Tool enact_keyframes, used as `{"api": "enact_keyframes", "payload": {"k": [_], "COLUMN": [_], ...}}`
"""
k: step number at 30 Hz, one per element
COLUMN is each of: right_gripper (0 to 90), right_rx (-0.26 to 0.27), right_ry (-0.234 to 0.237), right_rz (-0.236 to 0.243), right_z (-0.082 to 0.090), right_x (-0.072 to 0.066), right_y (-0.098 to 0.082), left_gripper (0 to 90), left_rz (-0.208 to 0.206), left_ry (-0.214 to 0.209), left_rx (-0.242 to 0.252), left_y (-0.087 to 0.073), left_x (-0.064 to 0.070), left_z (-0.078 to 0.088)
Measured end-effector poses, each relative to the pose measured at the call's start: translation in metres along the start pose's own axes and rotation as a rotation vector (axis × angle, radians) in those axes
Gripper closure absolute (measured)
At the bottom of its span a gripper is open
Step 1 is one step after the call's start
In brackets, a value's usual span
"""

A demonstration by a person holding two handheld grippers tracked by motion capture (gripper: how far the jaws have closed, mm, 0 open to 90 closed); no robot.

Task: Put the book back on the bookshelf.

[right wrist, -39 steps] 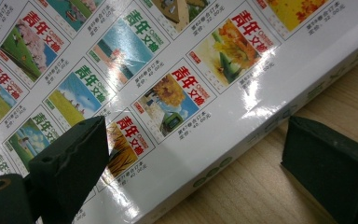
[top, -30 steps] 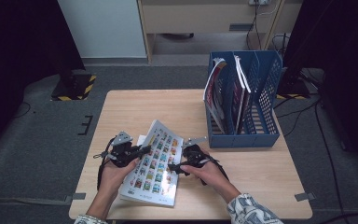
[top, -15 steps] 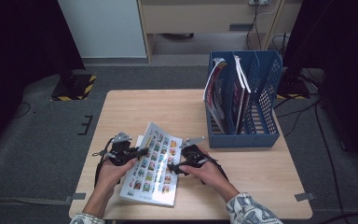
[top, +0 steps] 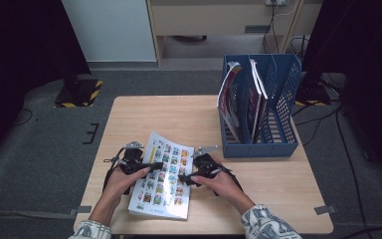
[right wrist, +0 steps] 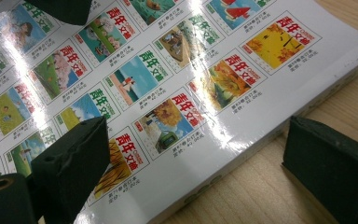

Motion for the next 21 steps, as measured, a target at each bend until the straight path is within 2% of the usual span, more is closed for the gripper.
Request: {"api": "enact_keyframes", "payload": {"k": [5, 7, 10, 11, 15, 18, 21], "right_gripper": [7.2, 7.1, 7.0, 7.1, 7.3, 8.0, 8.5], "right_rx": [0.005, 0.004, 0.0, 0.002, 0.001, -0.001, 0.003], "right_ry": [-0.005, -0.006, -0.003, -0.004, -0.002, -0.002, -0.001], "right_rz": [0.003, 0.003, 0.0, 0.0, -0.001, -0.002, -0.011], "right_z": [-0.0006, -0.0007, -0.0005, -0.0007, -0.0004, 0.0002, 0.0003], "right_x": [0.0002, 0.0001, 0.0, 0.0001, 0.0003, 0.0009, 0.0007], "right_y": [0.0002, 0.0003, 0.0005, 0.0006, 0.0006, 0.0006, 0.0007], "left_gripper": [53.5, 52.5, 58.0, 60.7, 74.2, 78.2, 79.7], "left_rz": [-0.002, -0.017, -0.015, -0.013, -0.017, -0.002, -0.017], "left_ry": [-0.013, -0.012, 0.007, 0.024, 0.044, 0.04, 0.045], "left_rx": [-0.028, -0.041, -0.051, -0.049, -0.016, 0.014, 0.03], "left_y": [0.001, 0.0005, 0.0012, 0.0017, 0.0016, -0.0003, 0.0003], "left_x": [-0.0019, -0.0015, -0.0025, -0.0022, 0.0017, 0.0033, 0.0067], "left_z": [-0.0033, -0.0044, -0.0051, -0.0049, -0.0062, -0.0047, -0.0022]}}
Point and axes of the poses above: each handheld gripper's, and its own axes: z roughly backward along the jaws, y roughly out of its top, x roughly to its right, the point moved 4 cm from there along -z, roughly forward along the jaws, and after that the axes turned 1 degree about -x, right-handed, at the moved point
